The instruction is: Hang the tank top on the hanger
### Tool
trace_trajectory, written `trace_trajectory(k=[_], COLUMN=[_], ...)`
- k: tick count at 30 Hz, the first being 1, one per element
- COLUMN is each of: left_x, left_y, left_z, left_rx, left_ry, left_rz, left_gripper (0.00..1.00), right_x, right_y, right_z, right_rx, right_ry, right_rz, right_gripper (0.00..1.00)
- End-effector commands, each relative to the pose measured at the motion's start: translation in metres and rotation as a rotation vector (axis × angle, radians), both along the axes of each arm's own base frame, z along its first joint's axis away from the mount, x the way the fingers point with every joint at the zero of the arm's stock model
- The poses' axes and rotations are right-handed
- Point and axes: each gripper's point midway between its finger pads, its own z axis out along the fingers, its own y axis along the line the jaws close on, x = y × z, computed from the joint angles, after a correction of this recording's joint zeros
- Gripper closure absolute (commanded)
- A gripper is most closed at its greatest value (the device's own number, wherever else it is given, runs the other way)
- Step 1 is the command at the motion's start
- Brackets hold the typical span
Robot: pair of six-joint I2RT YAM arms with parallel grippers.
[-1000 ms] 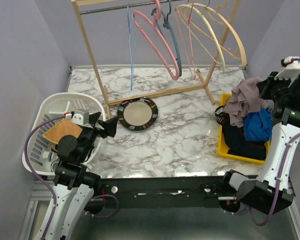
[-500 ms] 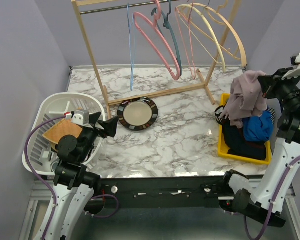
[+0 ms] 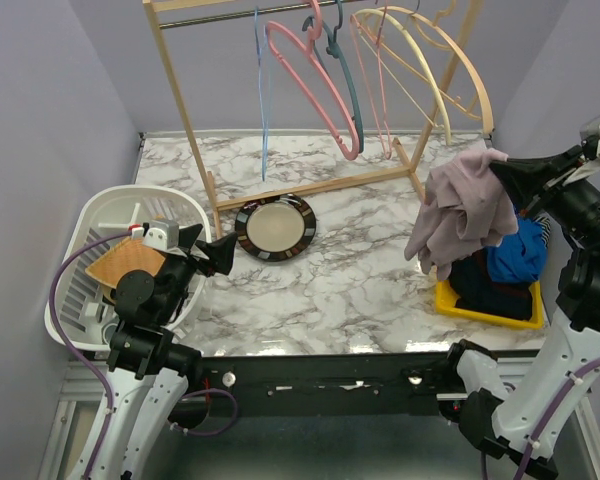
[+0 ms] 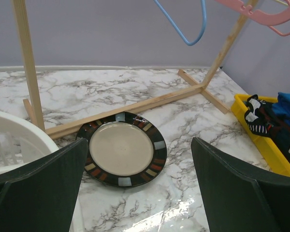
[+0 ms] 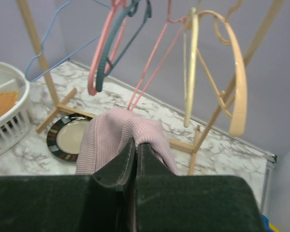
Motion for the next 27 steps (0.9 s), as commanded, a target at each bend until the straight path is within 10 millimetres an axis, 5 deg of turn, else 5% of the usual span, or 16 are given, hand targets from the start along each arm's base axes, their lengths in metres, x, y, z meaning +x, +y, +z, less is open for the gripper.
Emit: trace_trajectory(k=[1, 5, 12, 21, 24, 25, 27], left_x=[-0.002, -0.001, 0.001, -0.001, -0.006, -0.008, -0.012], left_y=[-0.004, -0.005, -0.008, -0.022, -0.032, -0.037, -0.048], left_z=[0.006, 0.005, 0.002, 0.001, 0.002, 0.002, -0.002], left_rx=[0.007, 0.008, 0.016, 0.022, 0.022, 0.022, 0.017], left_ry=[-0.02, -0.012, 0.001, 0.0, -0.012, -0.014, -0.004], left_rz=[-0.026, -0.031, -0.044, -0.125, -0.195, -0.224, -0.296], left_gripper=[0.01, 0.01, 0.01, 0.01, 0.01, 0.01, 0.01], right_x=[-0.015, -0.007, -0.005, -0.001, 0.014, 0.025, 0.033], right_y=[0.029, 0.035, 0.075, 0.101, 0.095, 0.09, 0.084], right_z=[-0.015, -0.049, -0.113, -0.215, -0.245, -0.253, -0.271], right_rx=[0.033, 0.076, 0.032, -0.028, -0.044, -0.066, -0.067], right_ry=[0.049, 0.125, 0.245, 0.425, 0.471, 0.464, 0.496], right_rz=[0.223, 0.308, 0.516, 0.641, 0.572, 0.524, 0.467], right_gripper=[0.91, 0.91, 0.88, 0.81, 0.52, 0.33, 0.17])
